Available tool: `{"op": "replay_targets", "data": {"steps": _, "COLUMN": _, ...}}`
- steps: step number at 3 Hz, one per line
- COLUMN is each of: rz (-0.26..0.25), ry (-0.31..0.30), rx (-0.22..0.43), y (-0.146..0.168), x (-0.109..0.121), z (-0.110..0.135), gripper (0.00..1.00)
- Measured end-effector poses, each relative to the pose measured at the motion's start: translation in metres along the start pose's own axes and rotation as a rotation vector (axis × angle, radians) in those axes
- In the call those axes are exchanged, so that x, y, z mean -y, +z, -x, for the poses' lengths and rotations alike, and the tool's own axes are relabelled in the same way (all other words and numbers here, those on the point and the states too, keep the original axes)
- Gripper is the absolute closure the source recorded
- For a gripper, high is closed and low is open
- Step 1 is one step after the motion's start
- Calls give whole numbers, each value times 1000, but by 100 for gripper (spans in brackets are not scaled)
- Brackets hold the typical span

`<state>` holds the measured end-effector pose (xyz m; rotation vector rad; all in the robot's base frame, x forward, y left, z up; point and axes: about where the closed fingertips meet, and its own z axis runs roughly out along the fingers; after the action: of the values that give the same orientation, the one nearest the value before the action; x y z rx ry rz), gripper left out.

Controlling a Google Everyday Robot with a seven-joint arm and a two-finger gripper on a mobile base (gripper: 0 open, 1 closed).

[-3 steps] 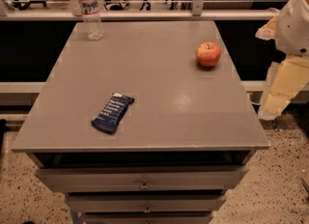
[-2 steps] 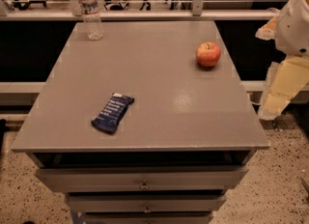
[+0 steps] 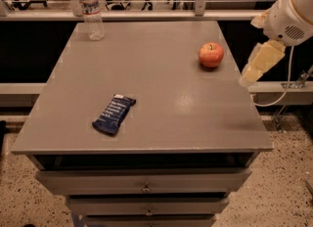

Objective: Move apple near water bottle

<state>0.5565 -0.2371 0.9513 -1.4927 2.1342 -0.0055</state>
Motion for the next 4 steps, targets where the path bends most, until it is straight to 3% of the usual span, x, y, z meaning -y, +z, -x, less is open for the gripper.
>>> {"op": "replay_targets", "data": {"steps": 1, "rz": -35, "ry": 98, "rx": 137, "y": 43, "x": 53, "z": -4, "gripper": 0}}
{"op": "replay_targets", "data": {"steps": 2, "rz": -41, "ry": 165, "rx": 229, "y": 69, "x": 76, "z": -3, "gripper": 0}}
{"op": "replay_targets", "data": {"steps": 3, "rz": -20, "ry": 236, "rx": 329, "y": 112, "x": 83, "z": 9, "gripper": 0}}
{"op": "replay_targets", "data": {"steps": 4, "rz": -10, "ry": 262, "rx": 372, "y": 138, "x": 82, "z": 17, "gripper": 0}}
